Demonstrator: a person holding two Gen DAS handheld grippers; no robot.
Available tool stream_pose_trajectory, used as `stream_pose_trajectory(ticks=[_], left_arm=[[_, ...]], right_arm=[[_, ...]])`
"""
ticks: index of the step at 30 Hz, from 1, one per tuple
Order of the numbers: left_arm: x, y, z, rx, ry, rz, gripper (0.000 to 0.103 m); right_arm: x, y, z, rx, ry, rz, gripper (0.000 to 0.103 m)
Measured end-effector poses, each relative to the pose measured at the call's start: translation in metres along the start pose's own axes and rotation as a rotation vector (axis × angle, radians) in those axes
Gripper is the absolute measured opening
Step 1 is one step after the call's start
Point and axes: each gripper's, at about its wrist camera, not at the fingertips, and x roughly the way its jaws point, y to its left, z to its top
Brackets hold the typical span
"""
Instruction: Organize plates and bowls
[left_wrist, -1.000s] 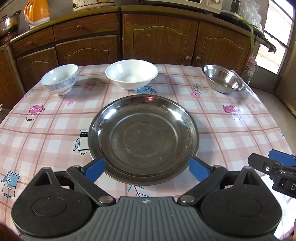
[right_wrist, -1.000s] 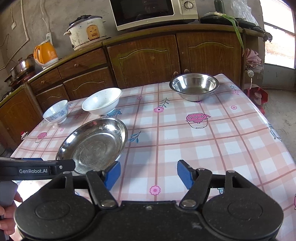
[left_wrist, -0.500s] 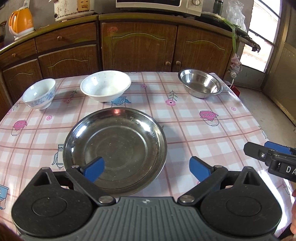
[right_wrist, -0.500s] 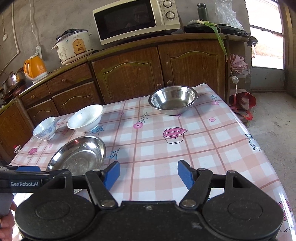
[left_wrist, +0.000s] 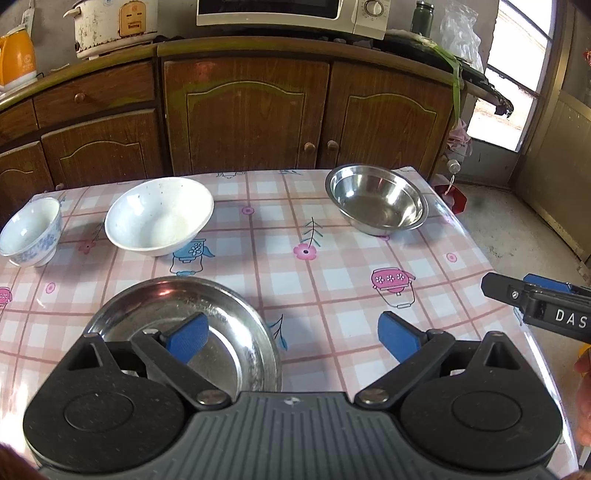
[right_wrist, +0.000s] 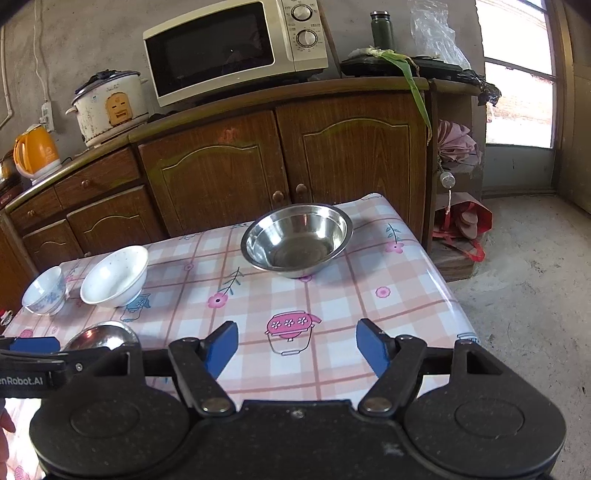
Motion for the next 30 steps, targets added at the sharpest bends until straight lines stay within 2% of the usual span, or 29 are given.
stream_pose_trajectory(ticks=[5,8,12,16,19,25,28,30], left_arm=[[0.024,-0.007,0.032,-0.001,-0.02,-0.008,0.101],[0.041,-0.011,0.054,-0.01,-0.031,-0.008,0.102],[0.074,-0.019,0.078,-0.005,-0.023,-0.007,0.102],[0.112,-0.027,0.096,0.014,-0.002,-0.007,0.101],[0.134,-0.033,0.102,0.03,0.004,0.008,0.101],[0.173,-0.035,0.112,0.008,0.039,-0.001,0.101],[0.185,-0.036,0.114,0.014,0.043,0.006,0.101],[0.194,-0.038,0.118,-0.005,0.055,0.004,0.1]], right_arm=[[0.034,-0.019,0.033,0.029,-0.012,0.012,0.085],[0.058,-0.033,0.051,0.064,-0.005,0.013,0.092],[0.098,-0.039,0.073,0.04,0.058,-0.085,0.093],[0.139,-0.039,0.086,-0.06,0.165,-0.099,0.093],[0.162,-0.05,0.084,-0.017,0.166,-0.151,0.093],[0.185,-0.086,0.087,0.15,0.112,0.0,0.092],[0.194,-0.091,0.086,0.172,0.118,0.014,0.092],[0.199,-0.089,0.085,0.144,0.123,-0.028,0.089]])
